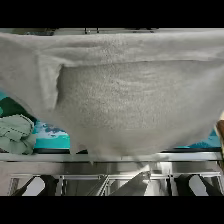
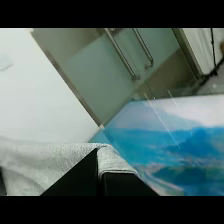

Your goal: Fold the shirts.

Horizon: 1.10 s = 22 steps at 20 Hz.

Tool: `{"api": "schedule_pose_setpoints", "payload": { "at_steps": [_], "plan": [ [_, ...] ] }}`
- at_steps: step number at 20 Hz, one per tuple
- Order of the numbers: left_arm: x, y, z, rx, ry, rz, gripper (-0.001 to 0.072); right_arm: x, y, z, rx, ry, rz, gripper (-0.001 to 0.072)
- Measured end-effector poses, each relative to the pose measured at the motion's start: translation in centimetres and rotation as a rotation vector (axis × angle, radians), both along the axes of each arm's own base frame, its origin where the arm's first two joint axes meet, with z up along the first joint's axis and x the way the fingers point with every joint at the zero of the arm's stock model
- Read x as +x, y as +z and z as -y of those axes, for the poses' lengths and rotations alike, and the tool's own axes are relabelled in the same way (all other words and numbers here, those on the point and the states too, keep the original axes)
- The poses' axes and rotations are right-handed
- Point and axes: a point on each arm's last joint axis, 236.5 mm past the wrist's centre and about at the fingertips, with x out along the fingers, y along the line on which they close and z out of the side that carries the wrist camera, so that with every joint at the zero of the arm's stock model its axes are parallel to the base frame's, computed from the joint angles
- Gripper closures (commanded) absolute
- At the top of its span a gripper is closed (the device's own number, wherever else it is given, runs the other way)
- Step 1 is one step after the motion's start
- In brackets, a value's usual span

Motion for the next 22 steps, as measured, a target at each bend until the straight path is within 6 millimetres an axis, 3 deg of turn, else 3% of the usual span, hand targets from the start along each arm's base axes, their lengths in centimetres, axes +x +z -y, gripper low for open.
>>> {"api": "schedule_pose_setpoints", "payload": {
  "at_steps": [2, 6, 9, 12, 16, 19, 22],
  "plan": [
    [4.0, -4.0, -0.4, 0.014, -0.022, -0.12, 0.0681, 3.1, -4.7, 0.2, -0.012, 0.008, -0.128, 0.0698],
    [11.4, -14.3, -0.1, 0.074, -0.085, -0.359, 0.0681, 9.2, -15.1, -0.2, 0.001, 0.053, -0.356, 0.0698],
    [16.1, -21.1, 0.6, 0.11, -0.126, -0.468, 0.0681, 13.1, -23.2, -0.8, 0.029, 0.064, -0.489, 0.0697],
    [20.2, -26.7, 1.7, 0.135, -0.161, -0.526, 0.0681, 16.2, -29.6, -1.1, 0.108, 0.05, -0.561, 0.0698],
    [23.8, -32.3, 2.3, 0.147, -0.155, -0.587, 0.0681, 19.8, -34.4, -0.2, 0.218, 0.005, -0.588, 0.0698],
    [24.2, -35.8, 2.2, 0.152, -0.136, -0.655, 0.0681, 21.2, -36.0, 0.4, 0.238, -0.009, -0.588, 0.0698],
    [23.4, -39.0, 2.0, 0.189, -0.133, -0.726, 0.0683, 21.4, -37.7, 1.2, 0.2, -0.018, -0.617, 0.0698]
  ]
}}
